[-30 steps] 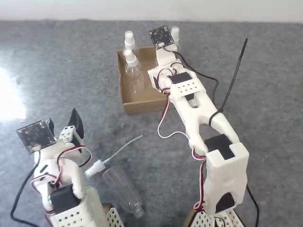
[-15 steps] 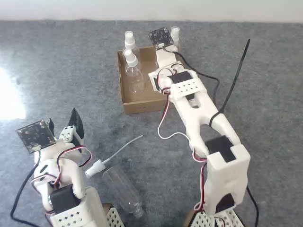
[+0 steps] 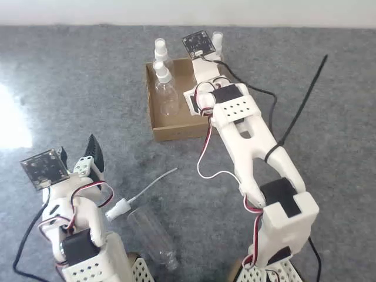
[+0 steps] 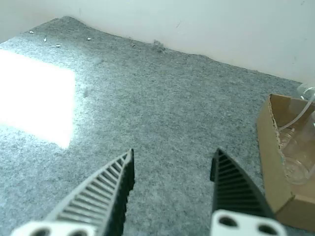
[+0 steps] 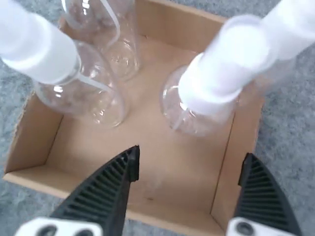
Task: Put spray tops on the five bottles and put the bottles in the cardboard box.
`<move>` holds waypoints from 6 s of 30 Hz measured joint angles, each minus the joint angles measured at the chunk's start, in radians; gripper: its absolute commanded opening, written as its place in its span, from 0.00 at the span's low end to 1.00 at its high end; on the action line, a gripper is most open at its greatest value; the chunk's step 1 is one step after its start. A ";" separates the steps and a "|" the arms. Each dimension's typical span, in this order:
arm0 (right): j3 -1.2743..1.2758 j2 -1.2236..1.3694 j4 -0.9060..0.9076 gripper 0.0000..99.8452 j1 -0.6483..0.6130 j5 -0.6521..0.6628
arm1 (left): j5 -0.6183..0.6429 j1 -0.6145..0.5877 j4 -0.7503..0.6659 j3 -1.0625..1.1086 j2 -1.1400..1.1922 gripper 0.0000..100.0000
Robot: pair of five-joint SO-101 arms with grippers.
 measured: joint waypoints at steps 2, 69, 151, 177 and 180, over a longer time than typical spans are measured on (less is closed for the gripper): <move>0.000 -0.026 0.031 0.29 0.000 -0.020 | 0.000 0.000 0.000 0.000 0.000 0.24; 0.586 -0.571 0.307 0.29 -0.781 -0.365 | 0.095 -0.204 -0.097 0.037 0.000 0.24; 0.623 -0.707 0.183 0.07 -0.379 -0.601 | 0.109 -0.209 -0.129 0.037 0.000 0.24; 1.152 -1.261 -0.293 0.07 -0.206 -0.605 | 0.109 -0.209 -0.129 0.043 0.000 0.24; 1.215 -1.330 -0.350 0.07 -0.199 -0.605 | 0.109 -0.209 -0.129 0.043 0.000 0.24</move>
